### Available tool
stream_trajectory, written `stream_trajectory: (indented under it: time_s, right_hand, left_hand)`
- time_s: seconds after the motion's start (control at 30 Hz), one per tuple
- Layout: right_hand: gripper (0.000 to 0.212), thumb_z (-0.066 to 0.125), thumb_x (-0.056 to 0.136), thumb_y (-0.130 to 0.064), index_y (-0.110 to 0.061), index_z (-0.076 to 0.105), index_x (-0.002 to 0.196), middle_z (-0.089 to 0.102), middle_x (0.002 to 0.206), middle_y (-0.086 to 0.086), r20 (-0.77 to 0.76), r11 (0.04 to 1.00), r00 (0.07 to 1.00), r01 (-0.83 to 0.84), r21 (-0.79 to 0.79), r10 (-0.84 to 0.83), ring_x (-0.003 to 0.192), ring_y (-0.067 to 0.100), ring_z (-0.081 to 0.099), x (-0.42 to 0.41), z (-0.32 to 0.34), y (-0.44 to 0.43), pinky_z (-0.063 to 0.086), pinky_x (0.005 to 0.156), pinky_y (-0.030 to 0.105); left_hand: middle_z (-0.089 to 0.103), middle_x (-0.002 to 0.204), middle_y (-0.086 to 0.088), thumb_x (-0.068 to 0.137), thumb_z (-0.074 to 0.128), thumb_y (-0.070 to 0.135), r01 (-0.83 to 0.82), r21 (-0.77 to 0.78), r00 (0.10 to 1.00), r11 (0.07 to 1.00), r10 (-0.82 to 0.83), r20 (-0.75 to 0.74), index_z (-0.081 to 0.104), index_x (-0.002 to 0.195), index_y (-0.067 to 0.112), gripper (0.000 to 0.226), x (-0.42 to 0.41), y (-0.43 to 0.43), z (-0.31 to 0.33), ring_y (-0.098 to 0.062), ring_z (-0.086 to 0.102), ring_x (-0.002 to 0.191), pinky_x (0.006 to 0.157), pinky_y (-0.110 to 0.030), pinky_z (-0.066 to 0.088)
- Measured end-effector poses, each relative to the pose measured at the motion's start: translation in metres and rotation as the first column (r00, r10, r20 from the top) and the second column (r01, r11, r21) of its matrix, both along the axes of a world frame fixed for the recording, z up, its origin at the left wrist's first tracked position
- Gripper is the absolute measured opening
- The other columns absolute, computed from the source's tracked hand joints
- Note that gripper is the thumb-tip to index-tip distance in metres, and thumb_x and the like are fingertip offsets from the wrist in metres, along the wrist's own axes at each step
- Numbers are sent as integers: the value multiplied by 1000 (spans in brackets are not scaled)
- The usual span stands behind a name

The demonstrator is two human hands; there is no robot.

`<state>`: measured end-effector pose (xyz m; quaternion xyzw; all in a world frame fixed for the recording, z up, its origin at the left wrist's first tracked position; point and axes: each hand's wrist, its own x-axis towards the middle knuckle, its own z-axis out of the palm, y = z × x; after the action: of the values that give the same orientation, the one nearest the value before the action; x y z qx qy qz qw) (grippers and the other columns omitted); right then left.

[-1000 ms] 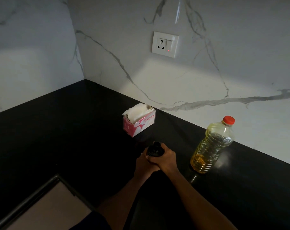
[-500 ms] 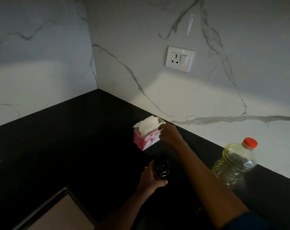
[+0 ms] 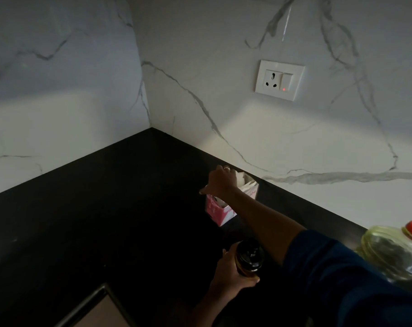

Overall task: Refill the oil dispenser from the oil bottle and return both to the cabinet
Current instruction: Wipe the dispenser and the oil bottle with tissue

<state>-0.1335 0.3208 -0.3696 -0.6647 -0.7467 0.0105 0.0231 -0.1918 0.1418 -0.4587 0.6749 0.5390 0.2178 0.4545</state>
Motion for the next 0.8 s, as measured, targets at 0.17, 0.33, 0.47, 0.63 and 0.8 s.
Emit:
stream_trajectory:
  time_s: [0.17,0.33,0.47,0.63,0.8]
  right_hand:
    - [30,61,86,-31,-9,62,107,58,117,12,-117,996,991,72,43,-67,117,31,47,-7,-8,0,34,100,45]
    - [16,57,88,-18,-7,67,93,67,95,9,-660,941,685,321,-108,-310,97,25,61,-3,0,2,47,90,40]
    - [21,58,88,-16,1,68,97,68,99,16,-881,838,260,495,-230,-395,95,29,62,13,21,-3,46,81,32]
    - [28,54,91,-14,2,58,114,58,119,20,-918,786,-130,480,-390,-376,95,24,51,40,28,-14,47,97,40]
    - [21,56,92,-13,-7,54,112,56,113,12,-830,805,-512,384,-453,-223,101,27,54,59,31,-35,50,88,38]
  left_hand:
    - [37,97,39,63,82,20,5,7,999,1000,-6,47,32,100,59,73,-2,0,-5,-4,46,123,116,-39,24]
    - [46,85,45,62,82,22,-4,33,1000,999,3,18,-2,92,88,112,-3,2,-6,7,41,111,117,-37,22]
    - [29,95,41,63,82,23,10,12,1000,1000,-10,6,16,99,83,96,-1,1,-6,4,40,117,117,-36,21]
    - [42,109,35,62,83,23,-4,25,1000,1000,3,22,34,112,64,81,1,2,-11,1,41,122,117,-32,21]
    - [52,131,9,60,83,24,-33,-23,999,999,34,37,36,126,41,83,1,3,-15,-8,42,128,115,-31,26]
